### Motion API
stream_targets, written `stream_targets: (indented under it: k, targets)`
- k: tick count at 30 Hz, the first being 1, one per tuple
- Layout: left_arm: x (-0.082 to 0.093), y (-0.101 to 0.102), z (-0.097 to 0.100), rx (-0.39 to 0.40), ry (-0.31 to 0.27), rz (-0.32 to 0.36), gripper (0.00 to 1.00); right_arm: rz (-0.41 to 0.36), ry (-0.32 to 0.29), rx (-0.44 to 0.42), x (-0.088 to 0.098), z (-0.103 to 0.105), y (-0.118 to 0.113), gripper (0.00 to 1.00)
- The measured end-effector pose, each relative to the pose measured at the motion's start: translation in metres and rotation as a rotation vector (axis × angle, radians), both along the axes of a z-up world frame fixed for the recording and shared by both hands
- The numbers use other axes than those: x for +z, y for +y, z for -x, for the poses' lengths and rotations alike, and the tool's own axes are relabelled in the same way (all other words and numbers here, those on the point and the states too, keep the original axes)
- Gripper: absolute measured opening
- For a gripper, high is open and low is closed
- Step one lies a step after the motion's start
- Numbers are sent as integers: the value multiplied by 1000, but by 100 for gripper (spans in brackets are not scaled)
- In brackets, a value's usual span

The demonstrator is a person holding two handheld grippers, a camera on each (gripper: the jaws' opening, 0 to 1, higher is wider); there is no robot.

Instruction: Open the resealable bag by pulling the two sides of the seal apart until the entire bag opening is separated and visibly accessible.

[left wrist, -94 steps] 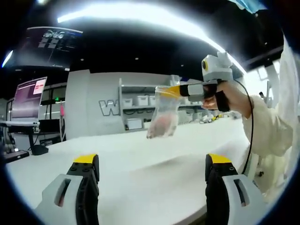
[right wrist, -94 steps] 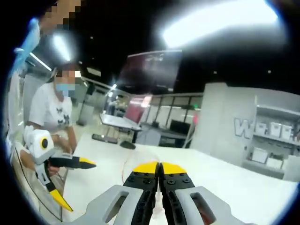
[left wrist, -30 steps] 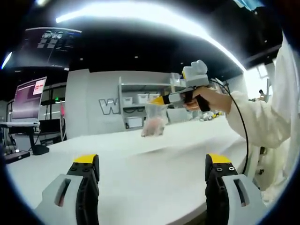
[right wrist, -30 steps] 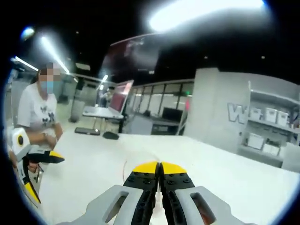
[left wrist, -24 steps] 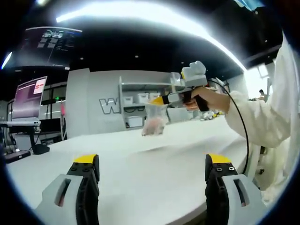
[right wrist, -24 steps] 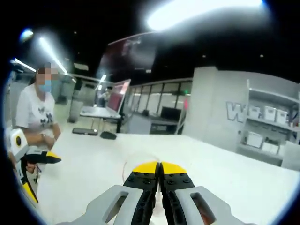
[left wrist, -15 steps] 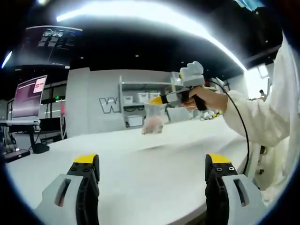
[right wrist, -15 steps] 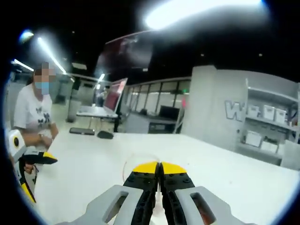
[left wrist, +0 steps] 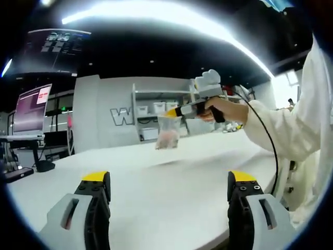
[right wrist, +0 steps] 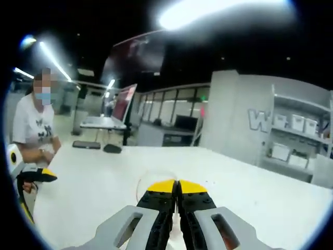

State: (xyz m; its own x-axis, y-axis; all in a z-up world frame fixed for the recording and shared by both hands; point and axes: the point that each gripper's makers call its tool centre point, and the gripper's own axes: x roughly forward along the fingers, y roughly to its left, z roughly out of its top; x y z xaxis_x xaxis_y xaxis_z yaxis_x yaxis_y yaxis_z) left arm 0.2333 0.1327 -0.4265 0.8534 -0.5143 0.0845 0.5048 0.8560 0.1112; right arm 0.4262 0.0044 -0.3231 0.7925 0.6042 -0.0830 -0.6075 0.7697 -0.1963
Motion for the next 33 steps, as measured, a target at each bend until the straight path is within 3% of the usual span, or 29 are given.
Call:
stream_targets:
  k: [23, 33]
  targets:
    - [-7, -1, -4, 1, 17, -9, 92, 8, 22, -41, -3, -30, -11, 0]
    - [-10, -6, -3, -5, 25, -18, 92, -5, 70, -84, -12, -58, -21, 0]
